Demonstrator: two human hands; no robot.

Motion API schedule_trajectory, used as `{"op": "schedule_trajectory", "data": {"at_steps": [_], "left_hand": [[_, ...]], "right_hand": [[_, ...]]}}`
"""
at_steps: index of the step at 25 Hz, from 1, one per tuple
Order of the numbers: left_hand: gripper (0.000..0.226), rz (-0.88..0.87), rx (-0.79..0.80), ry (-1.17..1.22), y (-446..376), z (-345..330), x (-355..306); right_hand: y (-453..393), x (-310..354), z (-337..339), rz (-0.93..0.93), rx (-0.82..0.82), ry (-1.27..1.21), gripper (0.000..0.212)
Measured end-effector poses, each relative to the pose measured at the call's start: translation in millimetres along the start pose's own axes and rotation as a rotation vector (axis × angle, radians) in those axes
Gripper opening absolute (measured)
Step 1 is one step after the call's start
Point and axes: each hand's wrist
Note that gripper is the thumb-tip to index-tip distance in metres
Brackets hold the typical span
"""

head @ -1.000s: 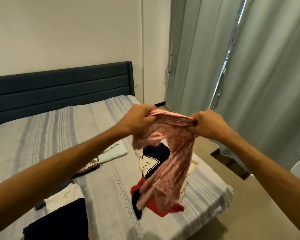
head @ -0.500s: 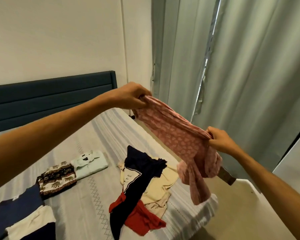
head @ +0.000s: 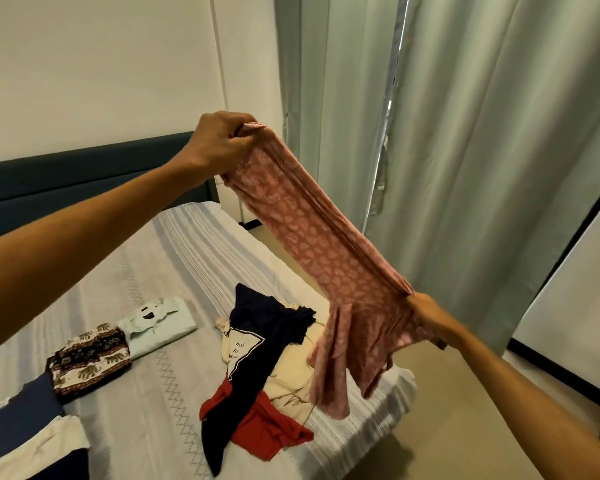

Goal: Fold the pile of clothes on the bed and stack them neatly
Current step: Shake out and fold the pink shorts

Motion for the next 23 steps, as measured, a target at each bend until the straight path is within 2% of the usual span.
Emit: {"op": "schedule_trajectory", "data": {"at_steps": [1,3,4,7,9,10,12,13,14,17,19,21,23], "left_hand": [[0.028,0.035,-0.010,-0.006,1.0,0.6,10.0],[0.030,0.115,-0.020,0.002,6.2,4.2,33.3],[0.031,0.154,-0.040,0.012,10.0,6.1,44.7],[0.033,0.229,-0.103,0.006,21.3,11.6,80.3],[0.032,0.300,-0.085,-0.016,31.8,8.7,103.4],[0.034,0.371,-0.024,-0.052,37.5,4.1,113.8],[0.050,0.467,0.243,-0.335,50.1,-8.6,117.4],[0.066,0.426,0.382,-0.464,56.3,-16.6,107.9],[0.080,0.338,0.490,-0.473,61.0,-27.9,91.8],[0.098,0.059,0.733,-0.054,76.5,-75.8,11.0],[0.099,-0.071,0.795,0.135,82.3,-112.5,-21.2],[0.081,-0.007,0.758,0.377,81.2,-128.9,-20.7],[0.065,0.131,0.781,0.568,82.3,-129.2,-11.7]], "right_hand": [[-0.3,-5.8,1.6,-0.079,-0.012,-0.194,0.019],[4.8,-6.7,13.4,-0.113,-0.024,-0.289,0.013],[7.7,-4.0,22.7,-0.084,-0.006,-0.259,0.013],[19.2,6.6,48.6,0.027,0.041,0.057,0.010],[29.2,21.5,61.5,0.055,0.070,0.012,0.004],[34.2,32.4,65.1,0.073,0.099,-0.097,0.007],[42.1,59.0,68.8,0.162,0.124,-0.214,0.013],[45.6,76.0,67.6,0.243,0.149,-0.205,0.014],[49.7,93.8,62.5,0.326,0.189,-0.186,0.015],[66.2,155.8,30.5,0.490,0.330,-0.067,0.019],[77.6,193.1,7.2,0.583,0.329,0.005,0.017],[85.2,214.0,-8.5,0.591,0.266,0.011,0.020],[86.4,217.8,-9.4,0.500,0.273,-0.091,0.042]]}}
Point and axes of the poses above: each hand's wrist, its own y-axis away from the middle knuckle, its own z-axis out of the back of the hand, x = y × z
